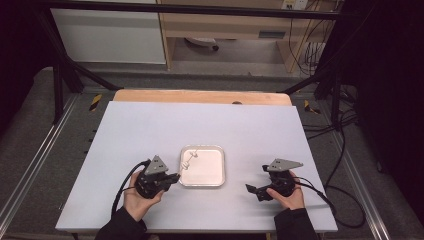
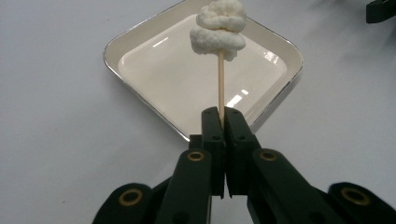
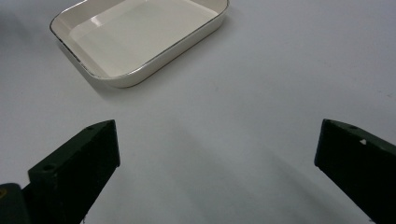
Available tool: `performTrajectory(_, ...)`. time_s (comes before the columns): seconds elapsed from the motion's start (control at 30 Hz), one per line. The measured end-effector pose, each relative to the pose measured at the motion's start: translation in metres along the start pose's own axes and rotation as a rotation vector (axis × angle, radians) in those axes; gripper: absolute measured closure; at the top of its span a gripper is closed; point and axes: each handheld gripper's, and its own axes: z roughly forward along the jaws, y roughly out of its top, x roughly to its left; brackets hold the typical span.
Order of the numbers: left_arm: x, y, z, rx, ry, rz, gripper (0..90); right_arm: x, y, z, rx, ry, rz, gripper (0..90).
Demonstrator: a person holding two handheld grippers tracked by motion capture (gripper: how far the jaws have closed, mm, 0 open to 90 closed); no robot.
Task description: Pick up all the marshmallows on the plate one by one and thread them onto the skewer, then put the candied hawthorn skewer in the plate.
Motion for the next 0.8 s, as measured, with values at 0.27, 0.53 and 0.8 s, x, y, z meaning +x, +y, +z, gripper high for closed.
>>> performTrajectory(0.27, 0.001, 0.010, 0.012, 0.020, -0.002, -0.010, 88.1, -0.003, -0.005, -0.004, 0.008, -0.001, 0.005, 0.8)
performTrajectory(0.53, 0.004, 0.018, 0.026, 0.050, 0.008, -0.030, 88.1, -0.006, -0.012, -0.006, 0.023, 0.002, 0.015, 0.9)
performTrajectory(0.8, 0.004, 0.023, 0.043, 0.095, 0.029, -0.041, 88.1, -0.007, -0.014, -0.006, 0.020, 0.007, 0.018, 1.0)
